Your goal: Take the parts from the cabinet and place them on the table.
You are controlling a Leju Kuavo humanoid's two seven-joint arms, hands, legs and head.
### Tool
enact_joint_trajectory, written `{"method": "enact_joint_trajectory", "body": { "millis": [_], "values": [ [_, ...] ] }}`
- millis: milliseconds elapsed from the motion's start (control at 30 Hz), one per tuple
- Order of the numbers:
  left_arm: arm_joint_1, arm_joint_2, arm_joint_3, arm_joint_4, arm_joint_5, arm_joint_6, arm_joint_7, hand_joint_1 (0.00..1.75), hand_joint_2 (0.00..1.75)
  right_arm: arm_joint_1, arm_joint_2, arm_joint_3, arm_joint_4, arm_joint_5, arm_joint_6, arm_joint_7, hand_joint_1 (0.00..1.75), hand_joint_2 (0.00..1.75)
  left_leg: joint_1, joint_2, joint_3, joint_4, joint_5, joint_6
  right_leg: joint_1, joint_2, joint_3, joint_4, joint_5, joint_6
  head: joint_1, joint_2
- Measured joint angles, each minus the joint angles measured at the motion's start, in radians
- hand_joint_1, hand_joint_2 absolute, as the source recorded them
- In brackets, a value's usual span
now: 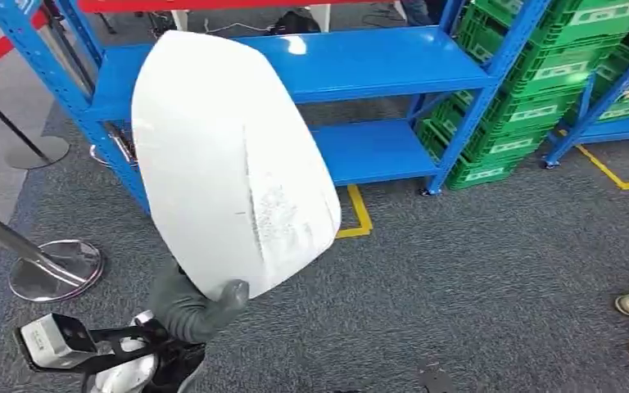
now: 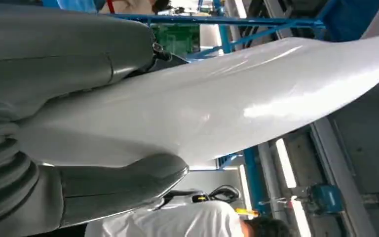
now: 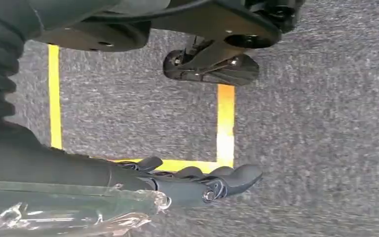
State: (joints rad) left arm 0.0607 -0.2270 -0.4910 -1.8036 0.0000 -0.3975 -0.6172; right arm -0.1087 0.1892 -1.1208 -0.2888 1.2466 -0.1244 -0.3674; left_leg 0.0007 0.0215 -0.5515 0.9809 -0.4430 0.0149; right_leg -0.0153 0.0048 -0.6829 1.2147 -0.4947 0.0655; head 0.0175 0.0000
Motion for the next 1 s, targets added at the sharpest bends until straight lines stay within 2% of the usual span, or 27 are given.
{"method": "enact_joint_trajectory", "body": {
  "millis": [33, 67, 100, 200, 233, 267, 300, 367, 400, 433, 467, 500, 567, 600, 633, 700, 767, 800, 867, 900, 933, 967, 1000],
  "values": [
    [0.000, 0.000, 0.000, 0.000, 0.000, 0.000, 0.000, 1.75, 1.75, -0.001, 0.000, 0.000, 0.000, 0.000, 0.000, 0.001, 0.00, 1.75, -0.001, 0.000, 0.000, 0.004, -0.003, -0.003, 0.001, -0.003, 0.050, -0.091, 0.037, -0.004, 0.000, 0.000],
    [0.000, 0.000, 0.000, 0.000, 0.000, -0.001, -0.001, 1.75, 1.75, -0.002, -0.001, 0.000, 0.000, 0.001, 0.000, 0.001, 0.00, 1.75, -0.001, 0.002, -0.001, 0.012, -0.007, -0.008, 0.002, -0.010, 0.095, -0.167, 0.060, -0.010, 0.000, 0.000],
    [0.000, 0.000, 0.000, 0.000, 0.000, -0.002, -0.001, 1.75, 1.75, -0.004, -0.001, 0.000, 0.000, 0.001, 0.000, 0.002, 0.00, 1.75, -0.010, 0.006, -0.009, 0.028, -0.015, -0.015, 0.006, -0.015, 0.109, -0.186, 0.043, -0.013, 0.000, 0.000],
    [-0.001, 0.001, 0.000, 0.000, -0.001, -0.006, -0.002, 1.75, 1.75, -0.001, -0.003, 0.000, 0.000, 0.000, 0.000, 0.005, 0.00, 1.75, -0.007, 0.008, -0.022, 0.047, -0.020, -0.026, 0.008, -0.011, 0.084, -0.153, 0.034, -0.029, -0.001, 0.000],
    [-0.001, 0.001, 0.000, 0.000, -0.001, -0.006, -0.002, 1.75, 1.75, -0.001, -0.003, 0.000, 0.000, 0.001, 0.000, 0.005, 0.00, 1.75, -0.008, 0.009, -0.025, 0.057, -0.026, -0.033, 0.003, -0.008, 0.082, -0.152, 0.034, -0.033, -0.002, 0.000],
    [-0.001, 0.001, 0.000, 0.000, 0.000, -0.006, -0.003, 1.75, 1.75, -0.002, -0.003, 0.000, 0.000, 0.001, 0.000, 0.005, 0.00, 1.75, -0.006, 0.001, -0.032, 0.075, -0.044, -0.041, 0.001, -0.007, 0.082, -0.150, 0.035, -0.037, -0.002, 0.000],
    [-0.001, 0.002, 0.000, 0.000, 0.000, -0.007, -0.003, 1.75, 1.75, -0.003, -0.003, 0.000, 0.000, 0.002, 0.000, 0.005, 0.00, 1.75, -0.005, -0.007, -0.056, 0.127, -0.082, -0.047, 0.001, -0.006, 0.079, -0.146, 0.034, -0.043, -0.005, 0.000],
    [-0.001, 0.002, 0.000, 0.000, 0.000, -0.008, -0.003, 1.75, 1.75, -0.004, -0.003, 0.000, 0.000, 0.002, 0.000, 0.005, 0.00, 1.75, -0.004, -0.011, -0.142, 0.304, -0.167, -0.053, 0.002, -0.004, 0.067, -0.133, 0.032, -0.047, -0.005, 0.000],
    [-0.001, 0.002, 0.000, 0.000, 0.000, -0.008, -0.003, 1.75, 1.75, -0.003, -0.003, 0.000, 0.000, 0.002, 0.000, 0.005, 0.00, 1.75, -0.004, -0.011, -0.179, 0.374, -0.190, -0.054, 0.003, -0.003, 0.059, -0.124, 0.029, -0.049, -0.005, 0.000],
    [-0.001, 0.002, 0.001, 0.000, 0.000, -0.008, -0.003, 1.75, 1.75, -0.003, -0.003, 0.000, 0.000, 0.002, 0.000, 0.005, 0.00, 1.75, -0.004, -0.012, -0.199, 0.404, -0.190, -0.054, 0.003, -0.001, 0.051, -0.112, 0.026, -0.050, -0.005, 0.000],
    [-0.001, 0.002, 0.001, 0.000, 0.000, -0.009, -0.003, 1.75, 1.75, -0.004, -0.003, 0.000, 0.000, 0.002, 0.000, 0.005, 0.00, 1.75, -0.003, -0.012, -0.197, 0.392, -0.168, -0.053, 0.003, 0.002, 0.044, -0.101, 0.022, -0.049, -0.005, 0.000],
    [-0.001, 0.002, 0.000, 0.000, 0.000, -0.010, -0.004, 1.75, 1.75, -0.004, -0.003, 0.000, 0.000, 0.001, 0.000, 0.005, 0.00, 1.75, -0.001, -0.012, -0.174, 0.343, -0.128, -0.052, 0.003, 0.006, 0.039, -0.089, 0.017, -0.047, -0.005, 0.000],
    [-0.001, 0.002, 0.000, 0.000, 0.001, -0.012, -0.008, 1.75, 1.75, -0.004, -0.003, 0.000, 0.001, 0.001, 0.001, 0.005, 0.00, 1.75, 0.002, -0.012, -0.107, 0.214, -0.060, -0.051, 0.001, 0.011, 0.032, -0.068, 0.007, -0.039, -0.005, 0.000],
    [-0.001, 0.002, 0.000, 0.000, 0.001, -0.012, -0.009, 1.75, 1.75, -0.005, -0.004, 0.000, 0.001, 0.001, 0.001, 0.005, 0.00, 1.75, 0.005, -0.014, -0.094, 0.179, -0.060, -0.054, 0.008, 0.013, 0.022, -0.050, 0.001, -0.031, -0.009, 0.000],
    [-0.001, 0.002, 0.000, 0.000, 0.001, -0.012, -0.011, 1.75, 1.75, -0.007, -0.004, 0.000, 0.001, 0.001, 0.001, 0.005, 0.00, 1.75, 0.004, -0.020, -0.100, 0.179, -0.077, -0.038, 0.009, 0.017, 0.006, -0.032, -0.005, -0.027, -0.010, 0.000],
    [0.000, 0.002, 0.001, 0.000, 0.002, -0.012, -0.012, 1.75, 1.75, -0.006, -0.004, 0.000, 0.001, 0.002, 0.002, 0.006, 0.00, 1.75, 0.000, -0.021, -0.117, 0.198, -0.082, -0.024, 0.007, 0.015, -0.006, -0.019, -0.009, -0.016, -0.008, 0.000],
    [0.000, 0.001, 0.000, 0.000, 0.001, -0.012, -0.015, 1.75, 1.75, -0.002, -0.004, 0.000, 0.001, 0.003, 0.002, 0.008, 0.00, 1.75, 0.003, -0.018, -0.118, 0.200, -0.080, -0.007, 0.003, 0.012, -0.016, 0.003, -0.023, -0.003, -0.007, 0.000],
    [0.000, 0.001, 0.000, 0.000, 0.001, -0.012, -0.015, 1.75, 1.75, -0.002, -0.004, 0.000, 0.001, 0.003, 0.002, 0.008, 0.00, 1.75, 0.001, -0.018, -0.118, 0.203, -0.082, 0.000, 0.003, 0.005, -0.029, 0.037, -0.052, -0.002, 0.000, 0.000],
    [0.001, 0.001, 0.000, 0.000, 0.001, -0.012, -0.015, 1.75, 1.75, -0.002, -0.004, 0.000, 0.002, 0.003, 0.002, 0.008, 0.00, 1.75, -0.002, -0.018, -0.120, 0.206, -0.082, 0.006, 0.003, 0.004, -0.091, 0.181, -0.132, 0.001, 0.003, 0.000],
    [0.001, 0.001, 0.001, 0.000, 0.001, -0.012, -0.016, 1.75, 1.75, -0.001, -0.004, 0.000, 0.002, 0.004, 0.002, 0.008, 0.00, 1.75, -0.005, -0.018, -0.122, 0.209, -0.083, 0.007, 0.003, 0.004, -0.123, 0.254, -0.160, 0.001, 0.004, 0.000],
    [0.001, 0.001, 0.001, 0.000, 0.001, -0.012, -0.018, 1.75, 1.75, 0.001, -0.004, 0.000, 0.002, 0.004, 0.002, 0.008, 0.00, 1.75, -0.005, -0.018, -0.123, 0.214, -0.084, 0.008, 0.003, 0.004, -0.140, 0.294, -0.166, 0.001, 0.003, 0.000],
    [0.001, 0.001, 0.001, 0.000, 0.001, -0.012, -0.018, 1.75, 1.75, 0.002, -0.004, 0.000, 0.002, 0.005, 0.003, 0.008, 0.00, 1.75, -0.005, -0.018, -0.125, 0.218, -0.085, 0.009, 0.004, 0.004, -0.137, 0.291, -0.153, 0.000, 0.004, 0.000],
    [0.001, 0.001, 0.001, 0.000, 0.001, -0.012, -0.018, 1.75, 1.75, 0.002, -0.004, 0.000, 0.002, 0.005, 0.003, 0.008, 0.00, 1.75, -0.004, -0.018, -0.127, 0.224, -0.089, 0.008, 0.003, 0.003, -0.115, 0.250, -0.121, -0.001, 0.004, 0.000]
  ]
}}
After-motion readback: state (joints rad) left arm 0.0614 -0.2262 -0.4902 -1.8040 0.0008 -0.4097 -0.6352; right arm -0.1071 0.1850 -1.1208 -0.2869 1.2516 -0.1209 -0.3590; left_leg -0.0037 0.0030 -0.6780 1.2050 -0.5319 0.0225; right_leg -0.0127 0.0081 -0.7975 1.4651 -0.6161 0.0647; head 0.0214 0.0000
